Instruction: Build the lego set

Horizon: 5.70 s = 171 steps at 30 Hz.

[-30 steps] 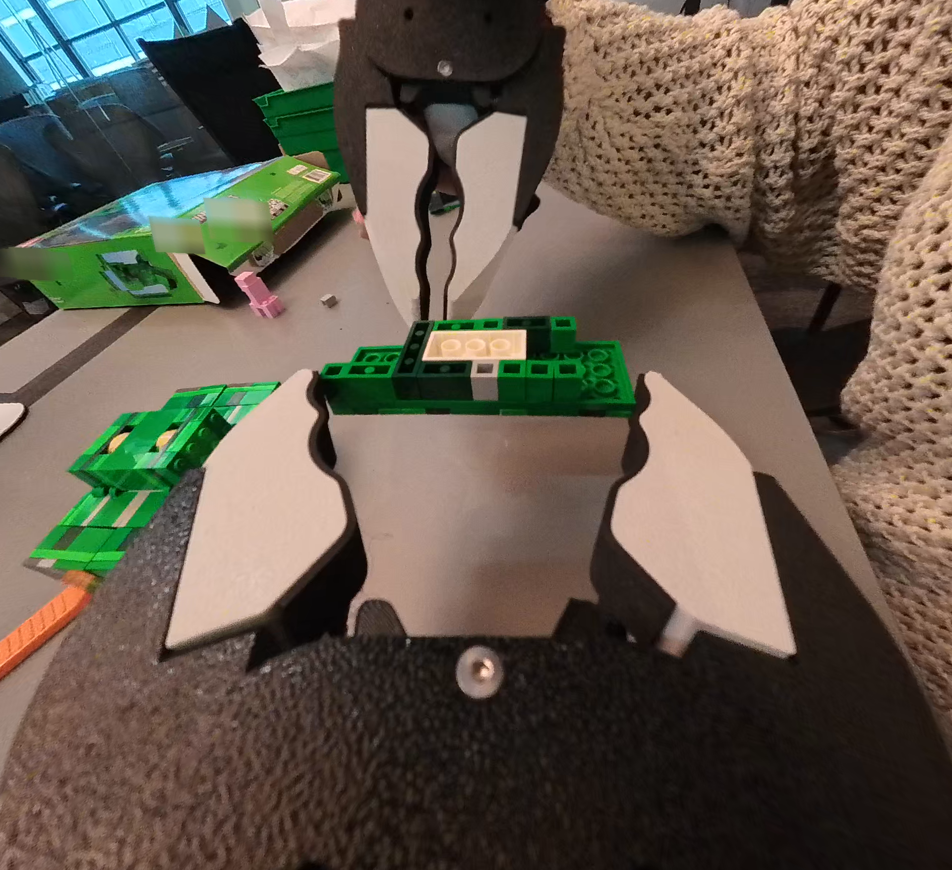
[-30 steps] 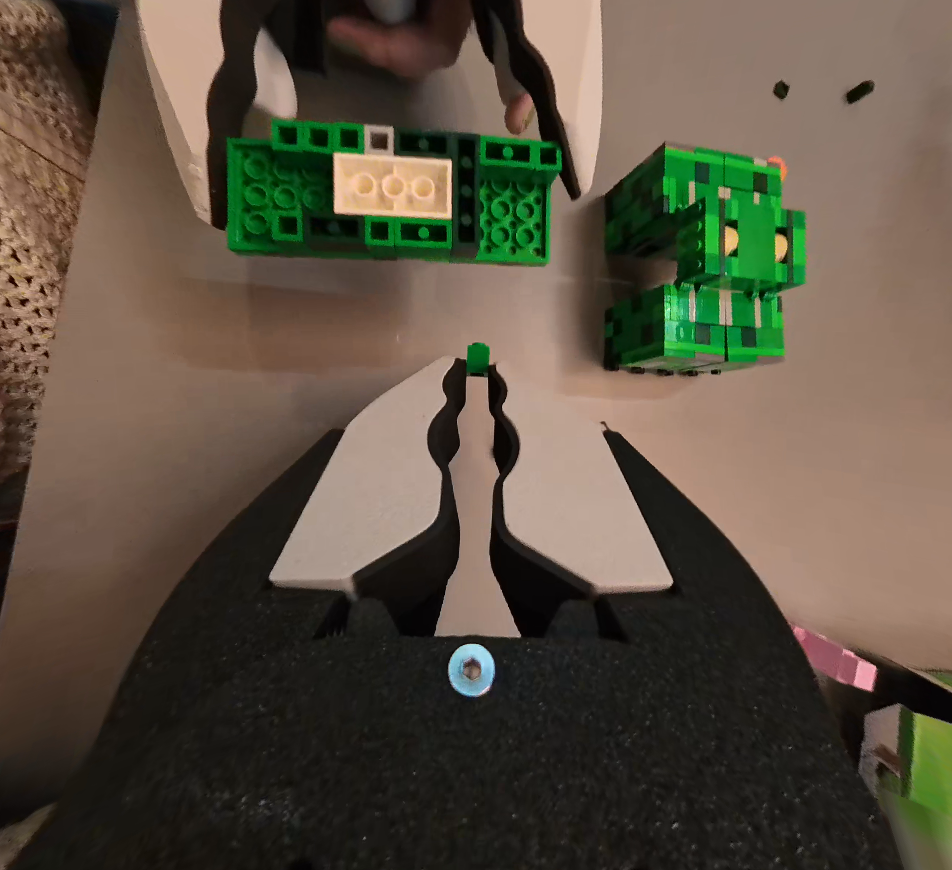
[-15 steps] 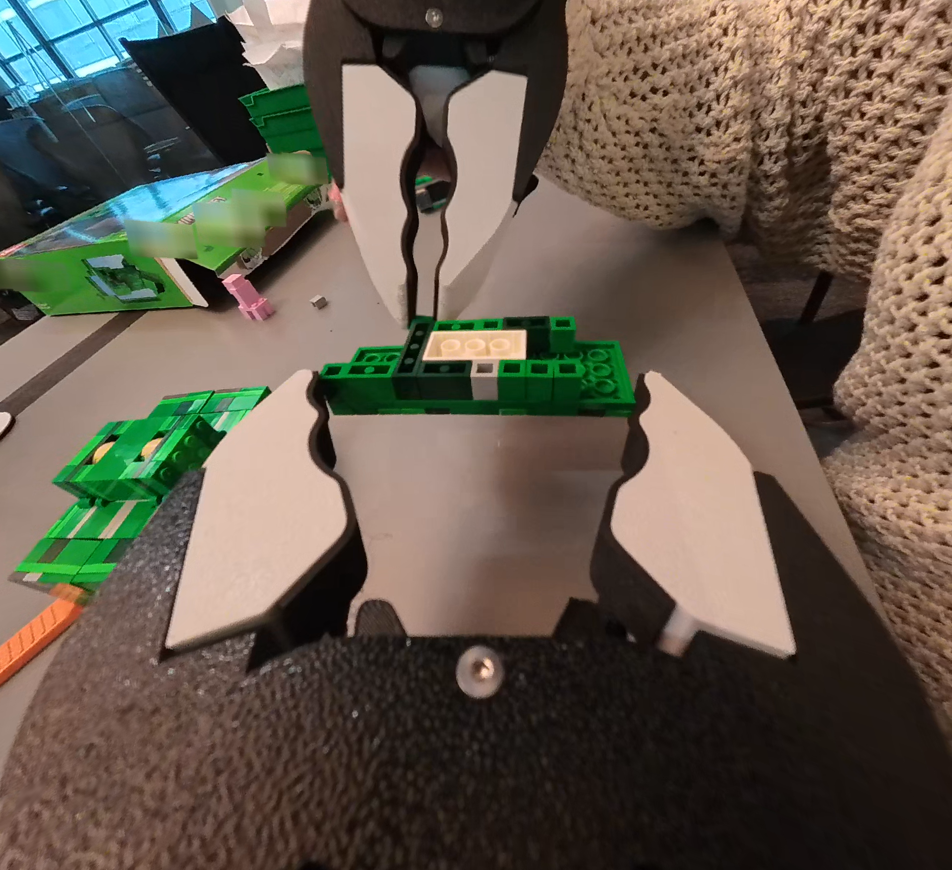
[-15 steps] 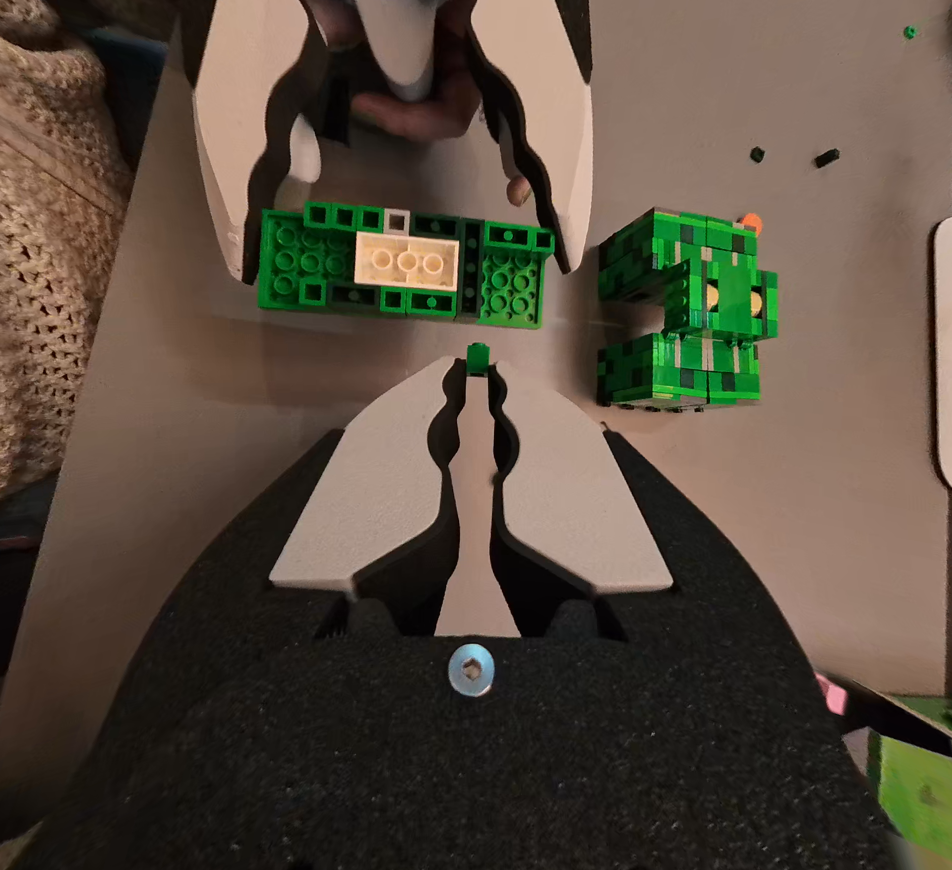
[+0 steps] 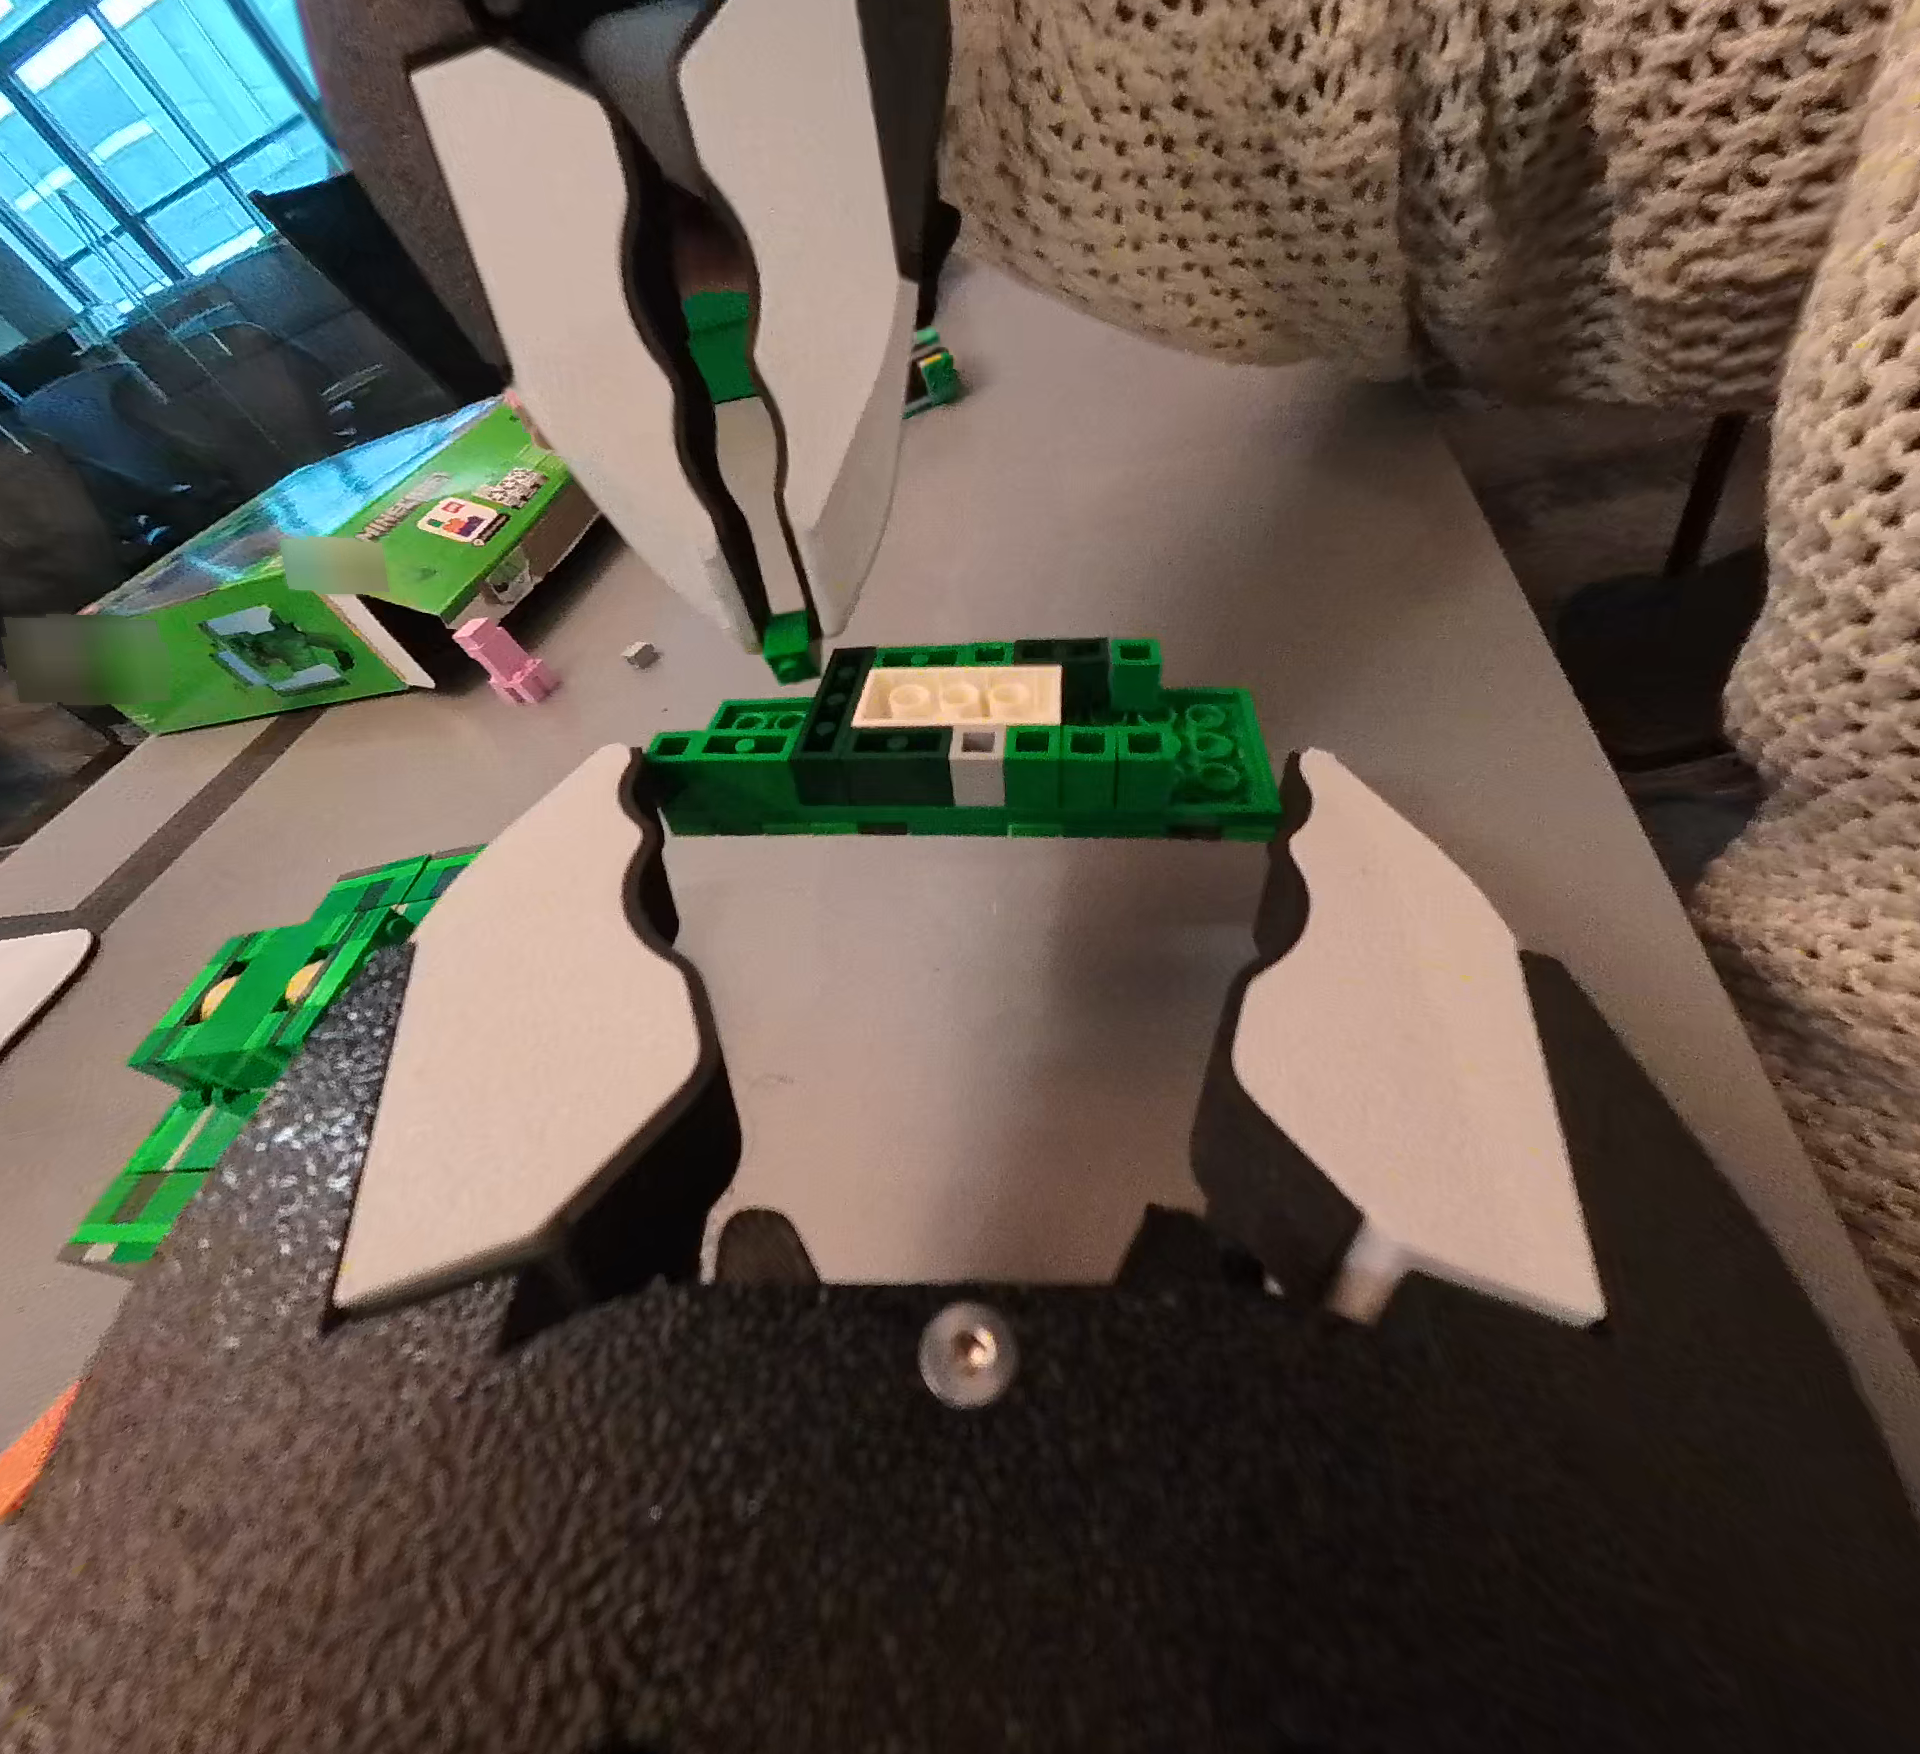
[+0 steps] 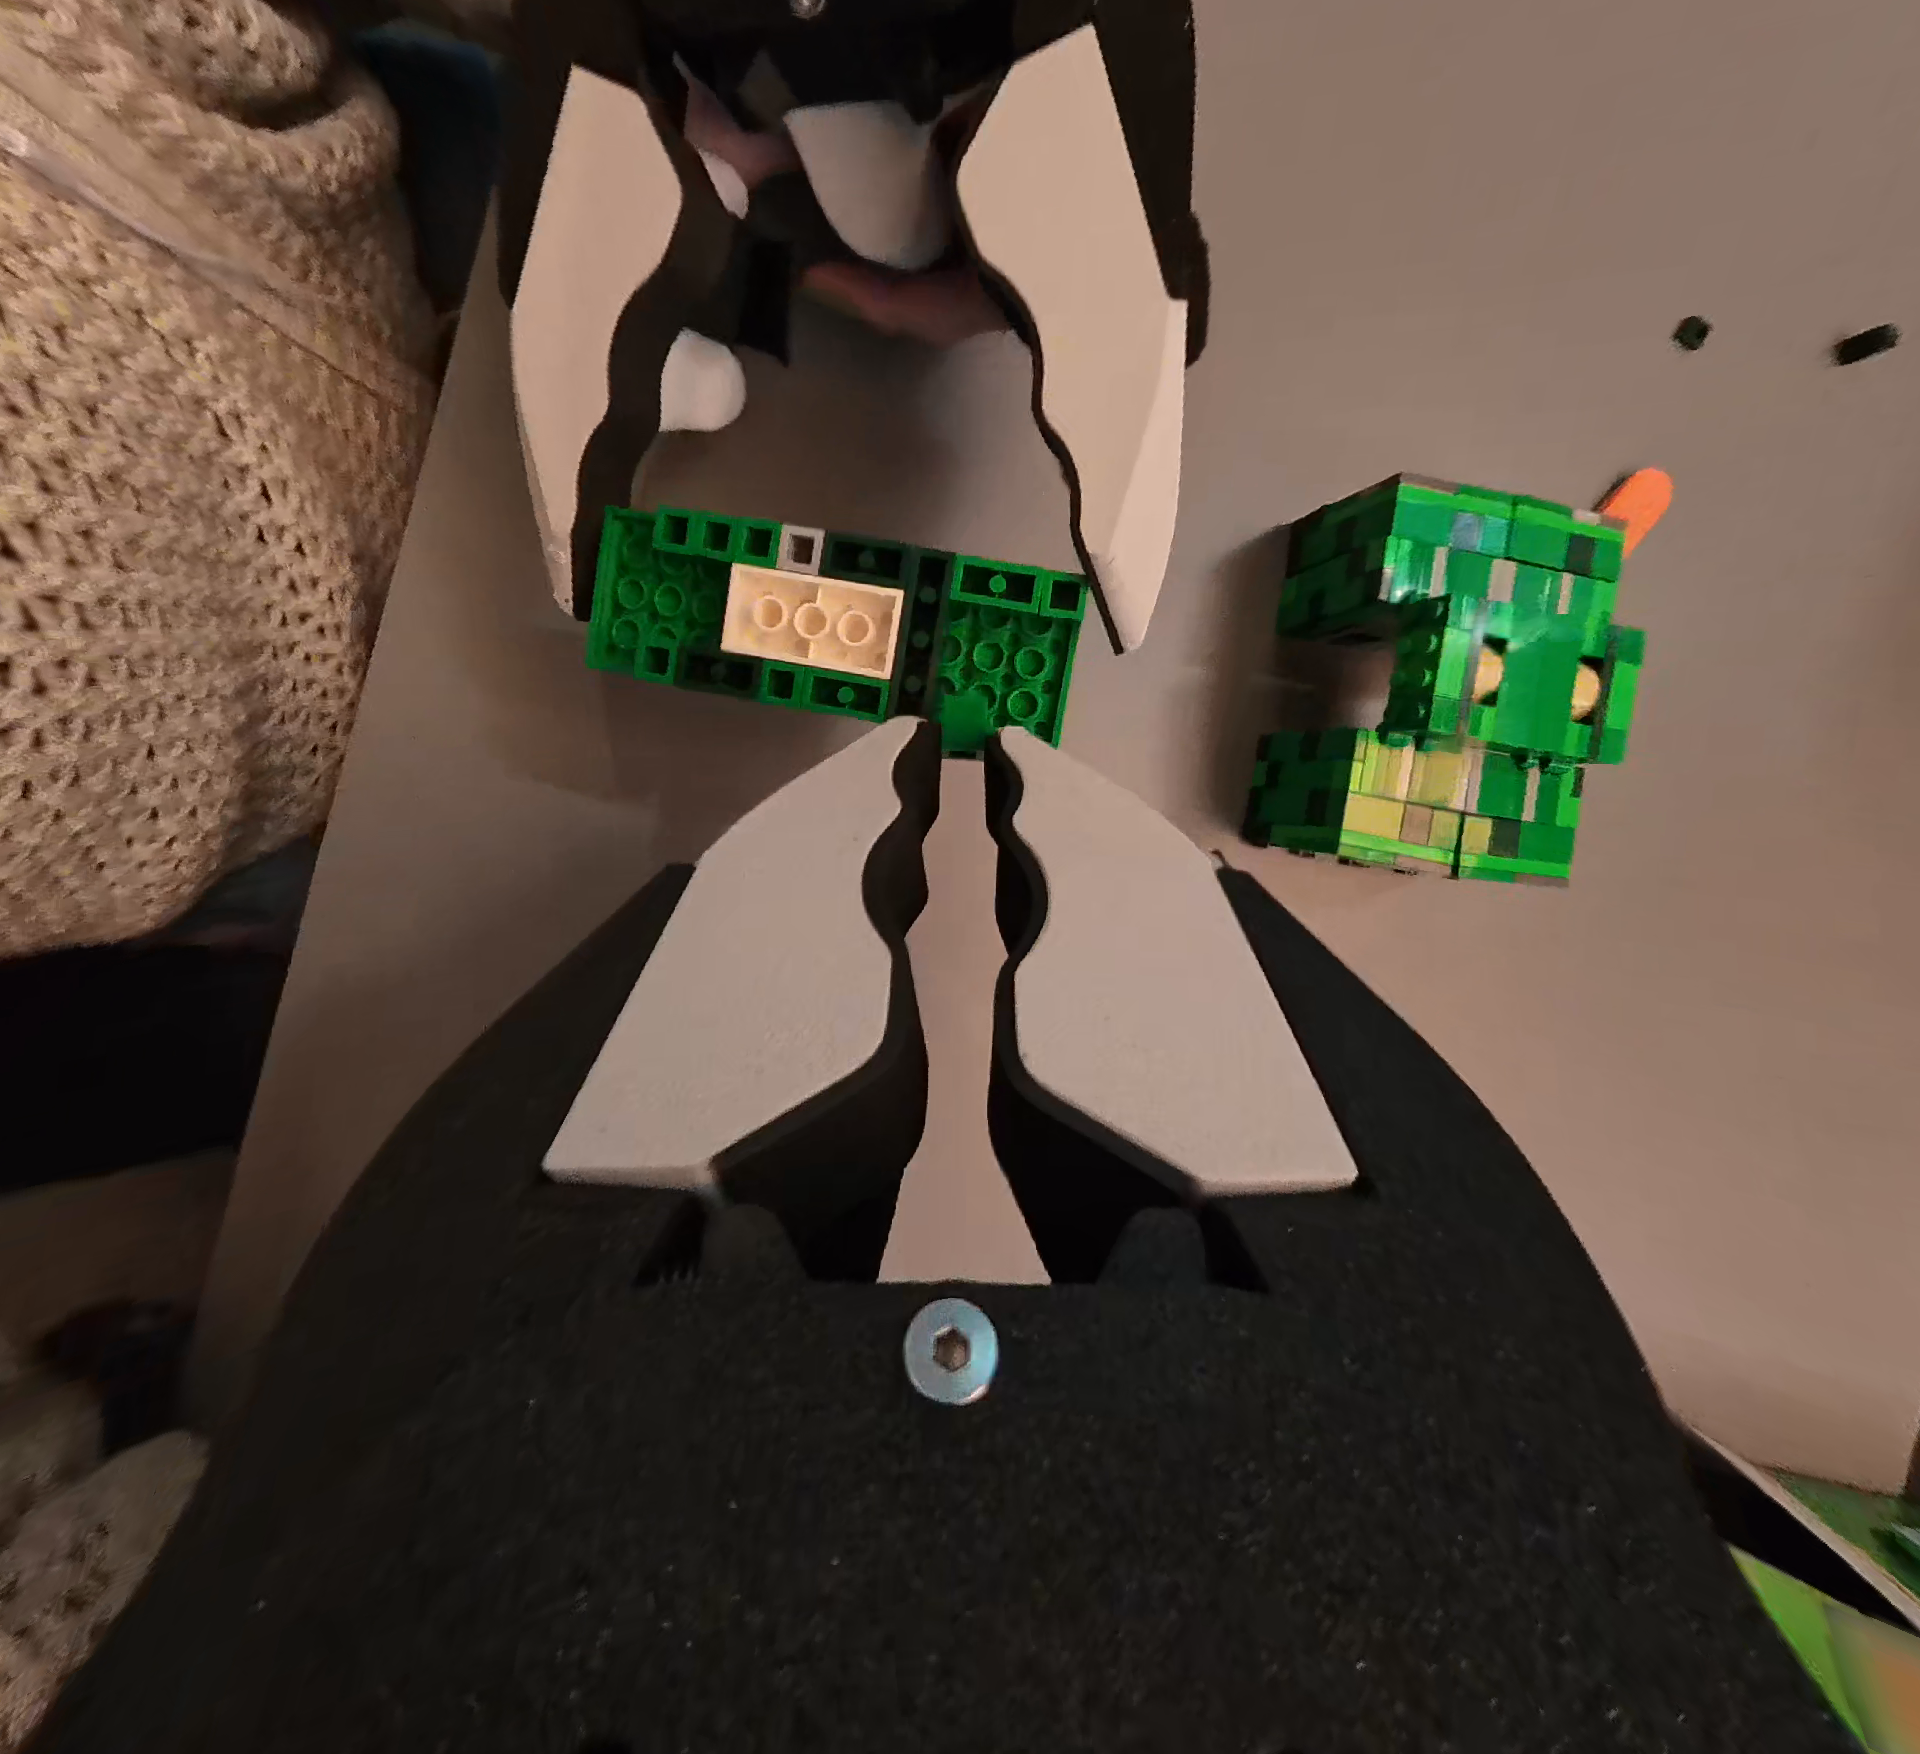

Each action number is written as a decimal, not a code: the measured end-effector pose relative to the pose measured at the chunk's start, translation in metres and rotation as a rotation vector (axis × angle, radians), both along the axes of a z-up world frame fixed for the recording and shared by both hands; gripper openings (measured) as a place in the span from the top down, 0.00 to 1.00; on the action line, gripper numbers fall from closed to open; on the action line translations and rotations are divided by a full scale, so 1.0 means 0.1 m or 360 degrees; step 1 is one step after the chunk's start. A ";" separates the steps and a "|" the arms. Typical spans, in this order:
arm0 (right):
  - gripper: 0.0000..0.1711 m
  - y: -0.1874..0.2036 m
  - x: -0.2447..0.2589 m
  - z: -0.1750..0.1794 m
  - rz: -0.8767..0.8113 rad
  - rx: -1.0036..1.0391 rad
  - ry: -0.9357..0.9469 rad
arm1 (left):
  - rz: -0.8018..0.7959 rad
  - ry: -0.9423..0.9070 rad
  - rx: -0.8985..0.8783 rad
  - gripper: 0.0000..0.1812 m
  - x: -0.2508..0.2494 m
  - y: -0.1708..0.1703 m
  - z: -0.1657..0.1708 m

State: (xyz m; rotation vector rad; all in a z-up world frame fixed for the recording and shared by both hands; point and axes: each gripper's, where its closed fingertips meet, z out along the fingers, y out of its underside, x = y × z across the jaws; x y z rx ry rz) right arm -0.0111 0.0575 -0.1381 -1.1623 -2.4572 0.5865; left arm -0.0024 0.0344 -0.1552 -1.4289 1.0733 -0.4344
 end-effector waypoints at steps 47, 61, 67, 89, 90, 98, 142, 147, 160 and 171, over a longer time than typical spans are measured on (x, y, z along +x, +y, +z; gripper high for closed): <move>0.89 0.24 0.46 -0.84 -0.0750 -0.0350 0.0287 | 0.0086 -0.0006 -0.0040 0.39 -0.07 0.08 -0.01; 0.96 0.24 0.39 -0.82 -0.0791 -0.0342 0.0341 | 0.0078 -0.0021 -0.0048 0.39 -0.07 0.07 0.00; 0.96 0.22 0.35 -0.74 -0.0742 -0.0259 0.0365 | 0.0076 0.0030 -0.0050 0.39 -0.05 0.08 -0.04; 0.96 -0.08 0.18 -0.23 -0.0379 0.0012 0.0438 | -0.0008 0.0117 -0.0039 0.39 0.01 0.02 -0.09; 0.96 -0.09 0.18 -0.22 -0.0372 0.0021 0.0442 | -0.0009 0.0119 -0.0038 0.39 0.01 0.02 -0.09; 0.96 -0.10 0.15 -0.16 -0.0341 -0.0004 0.0460 | -0.0012 0.0113 -0.0033 0.39 0.01 0.02 -0.08; 0.96 0.02 0.02 0.14 -0.0130 0.0011 0.0266 | 0.0068 0.0005 0.0202 0.39 0.03 0.04 0.07; 0.96 0.01 -0.01 0.11 -0.0037 0.0136 -0.0008 | 0.0119 0.0018 0.0262 0.39 0.04 0.06 0.08; 0.95 -0.06 -0.08 0.10 0.0058 0.0169 -0.0243 | 0.0121 0.0006 0.0285 0.39 0.02 0.05 0.10; 0.89 0.01 0.03 0.36 -0.0075 0.0051 0.0163 | 0.0063 -0.0072 0.0244 0.39 0.02 0.00 0.17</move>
